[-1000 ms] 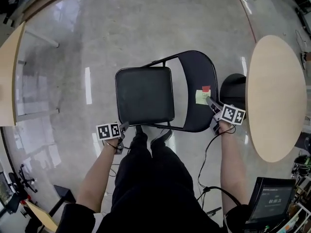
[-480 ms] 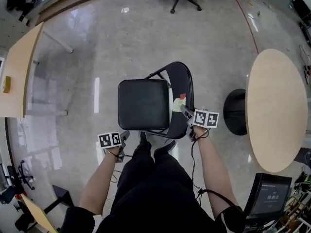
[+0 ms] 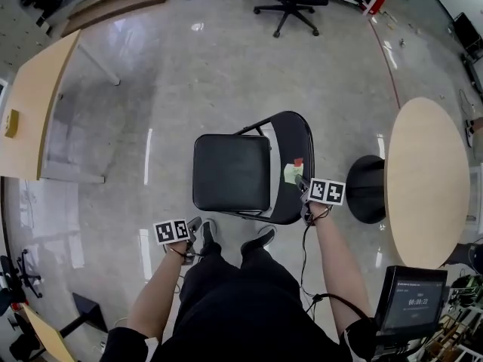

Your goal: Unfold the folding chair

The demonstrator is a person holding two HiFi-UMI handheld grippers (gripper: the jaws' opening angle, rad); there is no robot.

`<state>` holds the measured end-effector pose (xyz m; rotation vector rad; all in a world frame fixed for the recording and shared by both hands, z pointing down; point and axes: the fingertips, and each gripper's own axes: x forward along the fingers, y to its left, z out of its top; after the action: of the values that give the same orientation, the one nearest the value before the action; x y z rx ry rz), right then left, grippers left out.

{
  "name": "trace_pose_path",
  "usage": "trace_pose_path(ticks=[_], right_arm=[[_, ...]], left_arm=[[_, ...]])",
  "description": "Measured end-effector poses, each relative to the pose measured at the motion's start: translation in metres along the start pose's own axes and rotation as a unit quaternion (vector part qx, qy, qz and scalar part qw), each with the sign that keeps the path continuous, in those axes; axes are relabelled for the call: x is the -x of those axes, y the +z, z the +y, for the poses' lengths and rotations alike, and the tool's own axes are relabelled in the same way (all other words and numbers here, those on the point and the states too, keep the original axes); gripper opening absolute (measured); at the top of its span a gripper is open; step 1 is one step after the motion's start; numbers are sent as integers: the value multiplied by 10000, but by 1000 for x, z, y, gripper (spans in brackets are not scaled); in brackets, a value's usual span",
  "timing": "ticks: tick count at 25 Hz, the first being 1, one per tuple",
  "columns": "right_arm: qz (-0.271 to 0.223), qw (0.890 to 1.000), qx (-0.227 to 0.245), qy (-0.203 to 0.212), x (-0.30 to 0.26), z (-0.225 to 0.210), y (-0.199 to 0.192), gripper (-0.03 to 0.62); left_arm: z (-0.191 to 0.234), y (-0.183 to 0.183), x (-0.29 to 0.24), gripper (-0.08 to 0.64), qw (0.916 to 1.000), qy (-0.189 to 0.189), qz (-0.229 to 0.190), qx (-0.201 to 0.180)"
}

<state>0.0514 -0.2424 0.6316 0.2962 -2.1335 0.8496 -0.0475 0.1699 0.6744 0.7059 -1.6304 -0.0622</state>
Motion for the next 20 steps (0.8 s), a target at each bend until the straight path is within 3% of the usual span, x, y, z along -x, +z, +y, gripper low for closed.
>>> trace_pose_path(ticks=[3,7,9,11,13,16,18,20], right_arm=[[72,9974,386,-610,3,1,-8,87],[-48,9923,732,-996,17,27,-1,206],[-229,9890,676,-1294,36,31,9,213],[-639,9845,357,-1594,62,30,19,222],[-1238,9729,-58,-1953,95,35,21,222],[-2005,9462,-717,-2436,157,52,-13,222],[-2276,9399,-1194,-2248,178,70,-46,221],[-2453,9399,-1708,-1653,181,91,-72,219]], left_arm=[[22,8,19,285,9997,-132,17,-200],[78,40,75,282,9995,-251,-155,-136],[107,55,99,282,9995,-225,-233,-30],[130,67,117,280,9993,-146,-345,-1],[145,84,135,256,9984,-14,-535,-167],[144,110,152,230,9932,55,-765,-875],[130,116,152,211,9867,-102,-847,-1384],[105,115,142,192,9790,-382,-812,-1829]])
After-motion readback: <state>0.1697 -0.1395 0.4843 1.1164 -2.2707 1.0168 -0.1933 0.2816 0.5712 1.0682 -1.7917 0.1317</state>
